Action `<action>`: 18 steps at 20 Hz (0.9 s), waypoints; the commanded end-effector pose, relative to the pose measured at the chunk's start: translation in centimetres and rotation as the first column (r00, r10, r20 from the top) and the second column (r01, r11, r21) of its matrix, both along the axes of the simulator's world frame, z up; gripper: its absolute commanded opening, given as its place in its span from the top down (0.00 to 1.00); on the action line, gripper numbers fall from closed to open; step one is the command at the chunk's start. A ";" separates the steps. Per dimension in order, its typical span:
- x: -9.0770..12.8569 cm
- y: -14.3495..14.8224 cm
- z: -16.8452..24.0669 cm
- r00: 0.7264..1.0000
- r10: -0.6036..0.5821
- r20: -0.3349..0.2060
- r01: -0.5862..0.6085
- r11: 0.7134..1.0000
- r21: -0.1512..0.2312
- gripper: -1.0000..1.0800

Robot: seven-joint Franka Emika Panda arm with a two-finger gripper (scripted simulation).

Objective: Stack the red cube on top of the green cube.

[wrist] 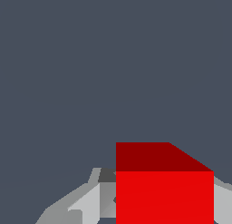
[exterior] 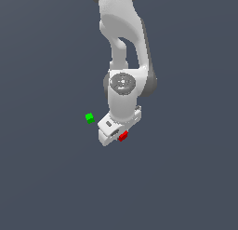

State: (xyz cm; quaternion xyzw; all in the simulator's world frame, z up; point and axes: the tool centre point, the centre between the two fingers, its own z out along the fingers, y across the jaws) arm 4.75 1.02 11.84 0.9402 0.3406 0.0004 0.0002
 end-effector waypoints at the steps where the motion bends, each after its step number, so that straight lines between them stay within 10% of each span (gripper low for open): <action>1: -0.1 -0.1 0.0 1.000 0.000 0.000 0.000 1.000 0.000 1.00; 18: -6.6 -7.4 -2.3 1.000 -0.001 0.000 0.001 1.000 0.000 1.00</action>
